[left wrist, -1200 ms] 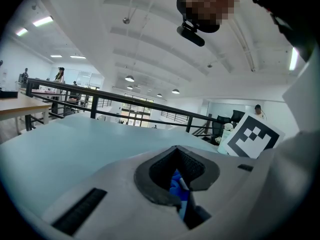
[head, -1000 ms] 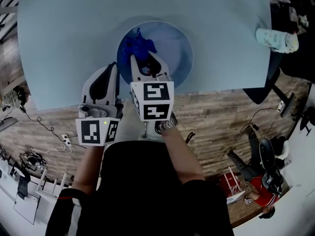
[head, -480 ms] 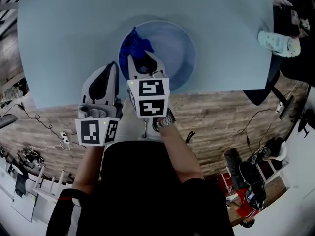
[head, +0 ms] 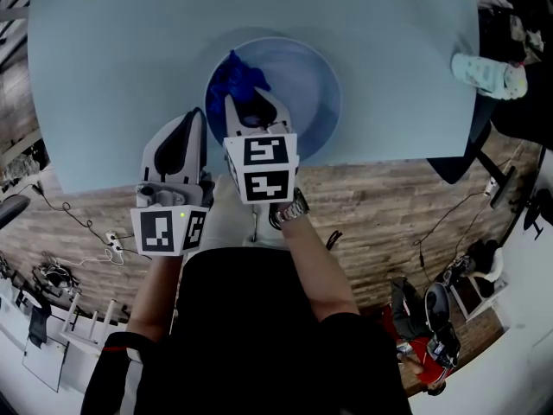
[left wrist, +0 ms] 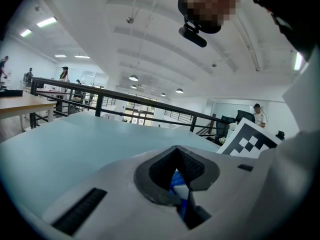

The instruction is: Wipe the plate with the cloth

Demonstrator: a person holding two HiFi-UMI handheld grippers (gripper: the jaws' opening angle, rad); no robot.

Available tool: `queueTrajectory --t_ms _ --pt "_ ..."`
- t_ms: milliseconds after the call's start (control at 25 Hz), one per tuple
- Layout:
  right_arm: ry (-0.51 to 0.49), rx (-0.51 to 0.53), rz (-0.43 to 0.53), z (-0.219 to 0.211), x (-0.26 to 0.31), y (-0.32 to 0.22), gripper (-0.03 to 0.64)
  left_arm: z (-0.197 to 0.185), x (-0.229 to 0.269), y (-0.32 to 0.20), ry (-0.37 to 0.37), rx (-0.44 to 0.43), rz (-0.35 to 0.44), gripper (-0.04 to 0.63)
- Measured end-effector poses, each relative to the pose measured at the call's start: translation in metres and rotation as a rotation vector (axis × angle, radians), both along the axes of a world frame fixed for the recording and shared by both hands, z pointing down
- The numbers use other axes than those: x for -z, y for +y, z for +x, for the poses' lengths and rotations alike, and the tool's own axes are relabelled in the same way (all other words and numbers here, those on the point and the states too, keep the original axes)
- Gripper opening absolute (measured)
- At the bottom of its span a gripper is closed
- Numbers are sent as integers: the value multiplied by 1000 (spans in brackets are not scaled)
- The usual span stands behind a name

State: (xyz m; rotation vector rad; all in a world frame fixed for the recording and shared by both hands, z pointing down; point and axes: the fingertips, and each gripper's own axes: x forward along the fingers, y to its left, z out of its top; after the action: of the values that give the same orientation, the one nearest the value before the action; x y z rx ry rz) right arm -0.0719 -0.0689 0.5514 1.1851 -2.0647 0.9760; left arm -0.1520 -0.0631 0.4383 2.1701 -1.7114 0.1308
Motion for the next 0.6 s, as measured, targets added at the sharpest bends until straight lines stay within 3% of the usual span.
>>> queueTrajectory --t_ms 600 --pt "32 -63 -2 29 -3 -9 118 11 -1 -6 4 -32 0 2"
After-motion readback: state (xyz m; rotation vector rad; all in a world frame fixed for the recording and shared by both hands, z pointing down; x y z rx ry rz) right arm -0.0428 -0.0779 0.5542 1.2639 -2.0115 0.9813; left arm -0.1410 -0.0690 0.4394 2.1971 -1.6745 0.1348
